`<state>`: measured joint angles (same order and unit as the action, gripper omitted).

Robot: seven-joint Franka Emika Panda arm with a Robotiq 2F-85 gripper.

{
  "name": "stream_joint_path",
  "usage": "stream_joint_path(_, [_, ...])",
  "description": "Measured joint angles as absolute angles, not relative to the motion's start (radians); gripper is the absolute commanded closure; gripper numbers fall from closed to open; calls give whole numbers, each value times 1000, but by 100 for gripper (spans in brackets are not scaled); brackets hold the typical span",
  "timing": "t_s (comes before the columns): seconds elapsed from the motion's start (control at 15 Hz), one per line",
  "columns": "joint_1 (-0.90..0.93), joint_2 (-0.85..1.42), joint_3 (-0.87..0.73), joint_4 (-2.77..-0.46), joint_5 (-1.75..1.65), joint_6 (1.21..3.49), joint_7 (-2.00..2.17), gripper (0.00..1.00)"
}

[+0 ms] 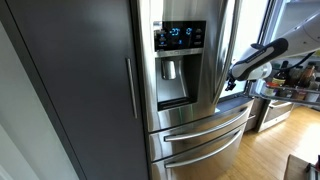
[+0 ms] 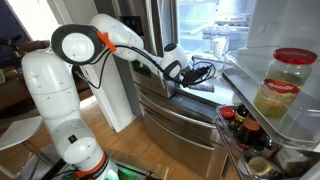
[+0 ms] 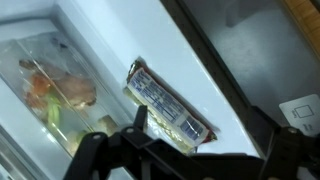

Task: Pick up the packet on the bottom right side of the refrigerator and put it in the paper cup in the refrigerator

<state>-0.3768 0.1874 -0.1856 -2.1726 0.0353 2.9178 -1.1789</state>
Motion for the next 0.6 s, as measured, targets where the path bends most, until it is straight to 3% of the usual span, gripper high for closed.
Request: stream_joint_path(0.6, [-538, 269, -28, -2101, 235, 2916, -1662, 0])
